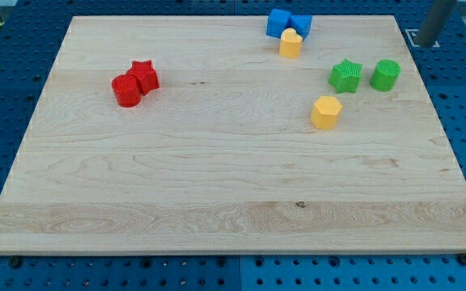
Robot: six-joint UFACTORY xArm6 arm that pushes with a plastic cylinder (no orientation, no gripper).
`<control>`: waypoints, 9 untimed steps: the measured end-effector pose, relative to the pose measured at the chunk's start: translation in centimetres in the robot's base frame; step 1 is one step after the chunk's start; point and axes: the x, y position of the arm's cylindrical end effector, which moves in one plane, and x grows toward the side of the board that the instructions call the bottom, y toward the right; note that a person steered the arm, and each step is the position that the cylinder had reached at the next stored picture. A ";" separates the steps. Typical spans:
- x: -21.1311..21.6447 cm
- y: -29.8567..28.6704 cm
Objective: Push the green circle into the green star
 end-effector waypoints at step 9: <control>7.3 -8.7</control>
